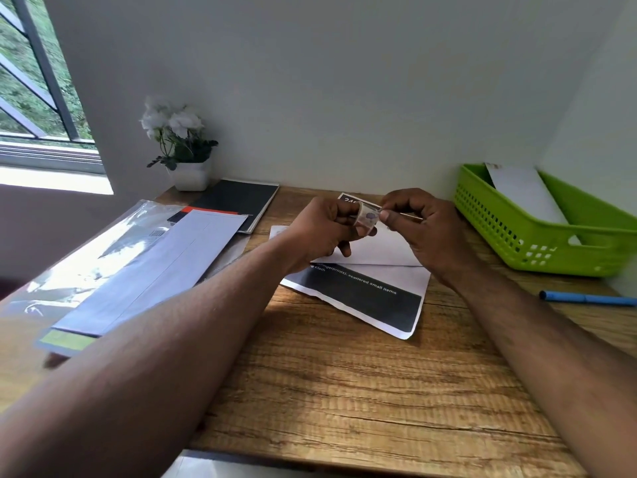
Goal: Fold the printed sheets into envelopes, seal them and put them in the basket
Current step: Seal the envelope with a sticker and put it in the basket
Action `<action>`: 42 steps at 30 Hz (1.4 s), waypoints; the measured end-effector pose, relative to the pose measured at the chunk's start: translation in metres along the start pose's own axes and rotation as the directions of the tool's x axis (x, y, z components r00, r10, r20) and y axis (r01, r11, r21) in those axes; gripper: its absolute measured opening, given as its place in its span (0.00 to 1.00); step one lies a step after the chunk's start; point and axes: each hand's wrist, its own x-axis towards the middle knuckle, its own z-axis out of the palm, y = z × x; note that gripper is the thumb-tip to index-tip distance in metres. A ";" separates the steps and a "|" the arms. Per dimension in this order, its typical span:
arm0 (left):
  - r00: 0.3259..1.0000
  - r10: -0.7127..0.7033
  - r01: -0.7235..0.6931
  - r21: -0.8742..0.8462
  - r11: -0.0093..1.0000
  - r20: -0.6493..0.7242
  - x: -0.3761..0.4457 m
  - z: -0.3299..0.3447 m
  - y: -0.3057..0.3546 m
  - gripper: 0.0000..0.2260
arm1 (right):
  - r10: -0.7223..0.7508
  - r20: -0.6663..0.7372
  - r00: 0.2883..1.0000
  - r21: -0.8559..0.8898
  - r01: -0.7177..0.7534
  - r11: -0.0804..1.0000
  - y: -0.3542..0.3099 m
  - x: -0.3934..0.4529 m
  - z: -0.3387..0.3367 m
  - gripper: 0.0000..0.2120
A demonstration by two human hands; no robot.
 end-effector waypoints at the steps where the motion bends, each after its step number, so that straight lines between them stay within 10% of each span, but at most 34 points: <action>1: 1.000 -0.005 0.005 -0.003 1.000 -0.004 0.000 -0.001 0.000 0.08 | -0.001 0.004 1.000 0.003 0.001 1.000 0.000 0.000 0.000 0.10; 18: 0.999 0.012 -0.008 0.104 0.995 -0.036 0.006 -0.013 -0.004 0.09 | 0.033 0.079 0.996 0.072 -0.039 0.997 0.002 0.002 -0.009 0.05; 22: 0.968 0.174 -0.035 0.586 0.809 -0.183 0.015 -0.024 -0.014 0.07 | 0.067 0.013 0.998 0.114 -0.068 0.991 0.010 0.008 -0.015 0.09; 33: 0.939 0.107 0.232 0.830 0.508 -0.328 0.018 -0.054 -0.028 0.16 | 0.118 -0.073 0.990 0.006 -0.118 0.993 0.021 0.013 -0.017 0.06; 37: 0.919 0.175 0.178 0.767 0.617 -0.354 0.018 -0.036 -0.012 0.17 | 0.140 -0.087 0.986 0.048 -0.137 0.989 0.015 0.012 -0.010 0.07; 40: 0.966 0.057 0.032 0.335 0.942 -0.252 0.004 -0.009 0.009 0.15 | 0.171 -0.147 0.974 0.114 -0.155 0.981 0.009 0.010 -0.005 0.05; 42: 0.991 -0.069 0.085 0.143 0.986 -0.116 -0.005 0.009 0.016 0.19 | 0.184 -0.203 0.962 0.133 -0.159 0.978 0.007 0.009 -0.002 0.04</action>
